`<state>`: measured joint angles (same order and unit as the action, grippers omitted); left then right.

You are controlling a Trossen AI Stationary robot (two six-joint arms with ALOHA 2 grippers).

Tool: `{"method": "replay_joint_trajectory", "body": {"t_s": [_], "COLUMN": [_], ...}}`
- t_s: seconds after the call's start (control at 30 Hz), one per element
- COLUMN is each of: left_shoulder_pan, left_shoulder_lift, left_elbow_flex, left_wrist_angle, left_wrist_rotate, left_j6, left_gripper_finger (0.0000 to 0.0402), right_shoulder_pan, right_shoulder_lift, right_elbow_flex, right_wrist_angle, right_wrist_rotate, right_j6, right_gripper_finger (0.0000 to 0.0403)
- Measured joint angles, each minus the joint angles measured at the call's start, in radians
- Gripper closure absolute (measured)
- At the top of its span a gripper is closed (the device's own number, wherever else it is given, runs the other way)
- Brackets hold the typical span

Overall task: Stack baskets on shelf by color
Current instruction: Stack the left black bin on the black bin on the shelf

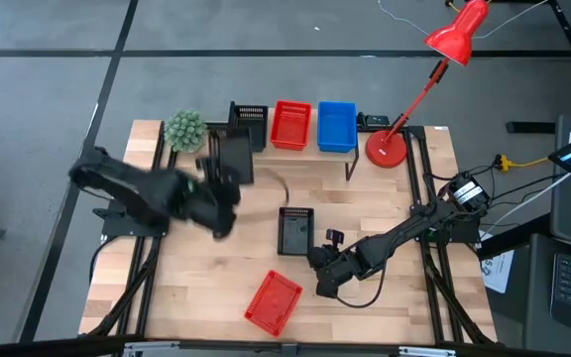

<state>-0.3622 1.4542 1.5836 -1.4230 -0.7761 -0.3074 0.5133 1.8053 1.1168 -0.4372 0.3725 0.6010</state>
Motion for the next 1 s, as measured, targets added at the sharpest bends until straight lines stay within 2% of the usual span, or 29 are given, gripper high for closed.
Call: {"method": "replay_joint_trajectory", "body": {"t_s": [0.1, 0.17, 0.37, 0.47, 0.57, 0.7, 1.0], "left_shoulder_pan": [0.168, 0.301, 0.658, 0.769, 0.837, 0.867, 0.854], "left_shoulder_lift": [-0.07, -0.094, -0.105, -0.071, -0.036, 0.013, 0.047], "left_elbow_flex": [0.0, 0.0, 0.0, 0.001, -0.001, 0.0, 0.0], "left_wrist_angle": [0.017, 0.05, 0.262, 0.337, 0.326, 0.327, 0.309], "left_wrist_rotate": [0.042, 0.111, 0.413, 0.521, 0.59, 0.637, 0.64], "left_j6": [0.147, 0.27, 0.648, 0.74, 0.787, 0.815, 0.816], "left_gripper_finger": [0.0401, 0.0401, 0.0401, 0.0401, 0.0401, 0.0401, 0.0401], "right_shoulder_pan": [-0.003, -0.008, -0.024, -0.025, -0.014, 0.011, 0.014], "right_shoulder_lift": [0.0, 0.0, 0.0, 0.0, 0.0, 0.0, 0.0], "right_elbow_flex": [0.0, 0.0, 0.0, 0.0, 0.0, 0.0, 0.0], "right_wrist_angle": [0.009, 0.02, 0.022, -0.024, -0.101, -0.179, -0.192], "right_wrist_rotate": [0.001, 0.0, 0.025, 0.027, 0.022, 0.018, 0.019], "right_j6": [0.0, 0.0, 0.072, 0.192, 0.323, 0.415, 0.417], "right_gripper_finger": [0.0281, 0.0281, 0.0281, 0.0281, 0.0281, 0.0281, 0.0281]}}
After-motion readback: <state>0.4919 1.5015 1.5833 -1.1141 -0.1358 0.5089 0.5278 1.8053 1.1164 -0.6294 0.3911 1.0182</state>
